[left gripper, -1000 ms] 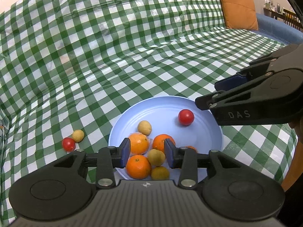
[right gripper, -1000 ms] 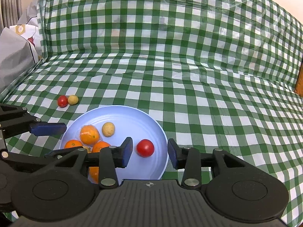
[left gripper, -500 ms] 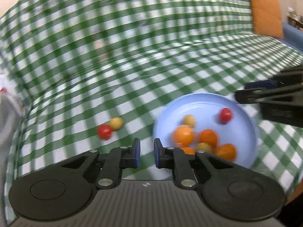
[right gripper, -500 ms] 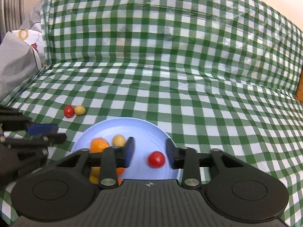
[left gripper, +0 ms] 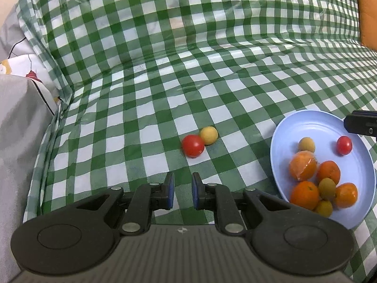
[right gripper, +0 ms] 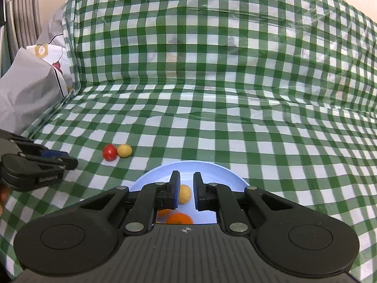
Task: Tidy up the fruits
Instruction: 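Move both open grippers to the last tomato and yellow fruit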
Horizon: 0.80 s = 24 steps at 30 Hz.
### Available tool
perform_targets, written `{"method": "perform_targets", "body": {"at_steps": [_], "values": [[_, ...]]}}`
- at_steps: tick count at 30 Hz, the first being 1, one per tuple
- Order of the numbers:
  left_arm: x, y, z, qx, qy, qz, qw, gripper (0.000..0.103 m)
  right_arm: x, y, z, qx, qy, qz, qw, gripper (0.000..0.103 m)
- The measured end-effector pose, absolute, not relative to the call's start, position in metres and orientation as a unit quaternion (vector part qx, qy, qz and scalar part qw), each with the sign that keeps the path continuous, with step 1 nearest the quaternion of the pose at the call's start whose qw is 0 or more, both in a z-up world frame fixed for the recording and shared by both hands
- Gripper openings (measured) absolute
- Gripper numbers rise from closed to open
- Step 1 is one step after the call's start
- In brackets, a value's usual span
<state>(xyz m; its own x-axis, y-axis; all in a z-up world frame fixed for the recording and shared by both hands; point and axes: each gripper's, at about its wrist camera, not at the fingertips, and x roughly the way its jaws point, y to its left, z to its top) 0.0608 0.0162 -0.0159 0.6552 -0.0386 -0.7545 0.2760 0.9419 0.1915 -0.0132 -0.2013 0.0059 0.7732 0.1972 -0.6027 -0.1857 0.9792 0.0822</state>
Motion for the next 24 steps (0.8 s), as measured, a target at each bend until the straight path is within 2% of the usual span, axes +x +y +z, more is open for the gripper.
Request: {"method": "perform_targets", "body": {"at_steps": [4,7,9,13,15,22,24], "values": [[0.070,0.014,-0.020,0.139,0.410,-0.098,0.896,0.017,-0.007,-0.196,0.005,0.031,0.326,0.109,0.939,0.012],[0.081,0.014,-0.026,0.123,0.421,-0.106,0.892,0.024,-0.002,-0.192,0.004,0.061,0.333,0.116,0.934,0.012],[0.090,0.017,-0.030,0.114,0.427,-0.102,0.891,0.038,0.002,-0.188,0.003,0.079,0.335,0.120,0.931,0.013],[0.108,0.022,-0.038,0.092,0.441,-0.097,0.887,0.047,0.013,-0.178,0.000,0.100,0.339,0.125,0.927,0.013],[0.116,0.023,-0.042,0.083,0.444,-0.098,0.887,0.056,0.021,-0.173,-0.003,0.110,0.342,0.127,0.924,0.013],[0.138,0.019,-0.052,0.073,0.443,-0.108,0.887,0.056,0.048,-0.155,-0.018,0.141,0.348,0.140,0.916,0.014],[0.142,0.021,-0.054,0.071,0.439,-0.112,0.888,0.048,0.056,-0.148,-0.022,0.148,0.346,0.143,0.915,0.014]]}}
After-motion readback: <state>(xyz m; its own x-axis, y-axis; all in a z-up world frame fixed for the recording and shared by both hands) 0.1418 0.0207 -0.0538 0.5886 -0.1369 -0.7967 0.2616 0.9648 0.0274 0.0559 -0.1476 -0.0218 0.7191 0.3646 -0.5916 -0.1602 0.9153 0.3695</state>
